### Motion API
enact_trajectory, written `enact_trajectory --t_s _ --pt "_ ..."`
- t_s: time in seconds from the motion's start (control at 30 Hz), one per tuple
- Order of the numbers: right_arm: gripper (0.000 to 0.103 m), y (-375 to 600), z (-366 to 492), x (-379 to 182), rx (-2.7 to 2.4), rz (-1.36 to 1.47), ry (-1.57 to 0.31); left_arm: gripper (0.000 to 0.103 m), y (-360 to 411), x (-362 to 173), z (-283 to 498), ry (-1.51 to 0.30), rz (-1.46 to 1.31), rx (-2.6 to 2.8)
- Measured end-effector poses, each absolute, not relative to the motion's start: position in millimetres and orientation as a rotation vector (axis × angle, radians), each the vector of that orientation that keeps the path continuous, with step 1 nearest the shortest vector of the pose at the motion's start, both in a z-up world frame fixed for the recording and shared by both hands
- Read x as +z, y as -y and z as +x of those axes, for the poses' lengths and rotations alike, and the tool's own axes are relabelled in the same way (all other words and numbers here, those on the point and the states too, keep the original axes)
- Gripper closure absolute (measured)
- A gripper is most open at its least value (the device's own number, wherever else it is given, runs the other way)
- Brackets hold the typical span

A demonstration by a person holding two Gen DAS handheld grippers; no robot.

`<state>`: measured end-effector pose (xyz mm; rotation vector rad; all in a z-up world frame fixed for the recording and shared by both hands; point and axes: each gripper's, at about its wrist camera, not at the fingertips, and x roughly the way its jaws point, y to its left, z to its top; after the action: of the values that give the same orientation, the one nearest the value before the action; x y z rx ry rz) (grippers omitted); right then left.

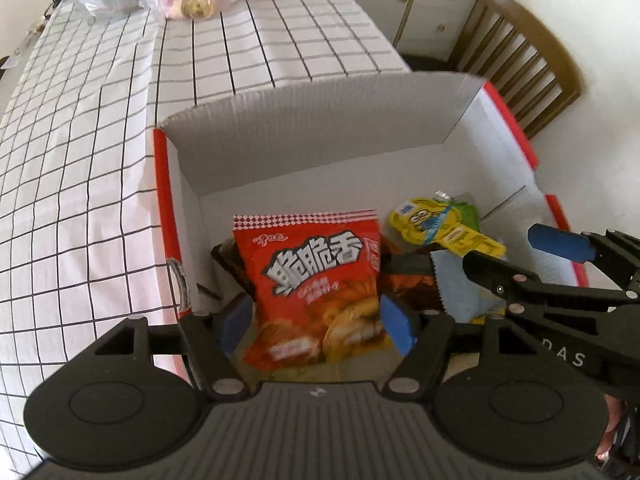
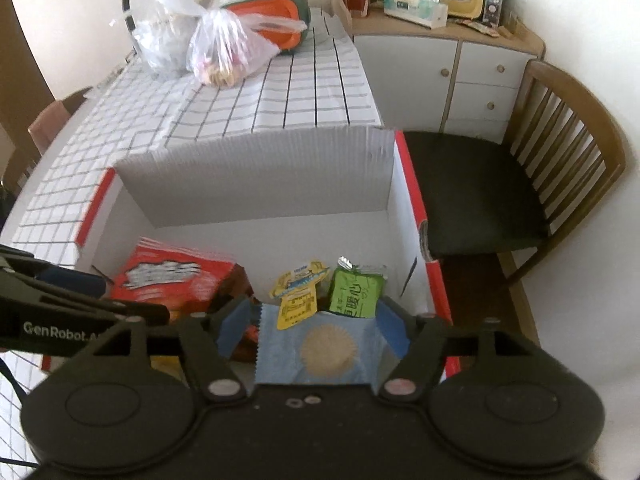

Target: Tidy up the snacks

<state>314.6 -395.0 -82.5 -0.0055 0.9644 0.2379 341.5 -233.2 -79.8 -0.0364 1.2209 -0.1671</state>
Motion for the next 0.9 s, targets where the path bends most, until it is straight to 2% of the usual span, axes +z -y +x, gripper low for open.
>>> enact_trajectory --t_s 0.17,0.27,0.6,0.7,0.83,0.9 --pt "0.032 399.4 299.2 -66.2 0.251 0.018 -0.920 0.033 228.3 -62.2 327.5 -1.163 -0.045 -0.177" --pt "0.025 401.7 289.2 -56.5 0.259 0.032 -0.891 0.033 225.7 -53.4 319.8 -1.127 -0.042 -0.179" --pt "0.018 401.5 256.2 -25.7 0.328 0.087 -0.791 0.033 215.2 -30.2 293.3 -1.025 -0.053 -0.210" --pt "0.017 399.3 245.5 -17.9 0.331 0.090 -0.760 0.028 212.0 -24.1 283.6 -0.997 -0.055 -0.216" --pt "0.008 398.2 233.1 -9.8 0.344 0.104 -0.723 0.024 205.3 -17.0 271.0 -0.961 -0.072 -0.228" --pt "0.007 396.6 227.8 -7.1 0.343 0.101 -0.714 0.021 200.8 -14.1 265.3 -0.942 -0.079 -0.228"
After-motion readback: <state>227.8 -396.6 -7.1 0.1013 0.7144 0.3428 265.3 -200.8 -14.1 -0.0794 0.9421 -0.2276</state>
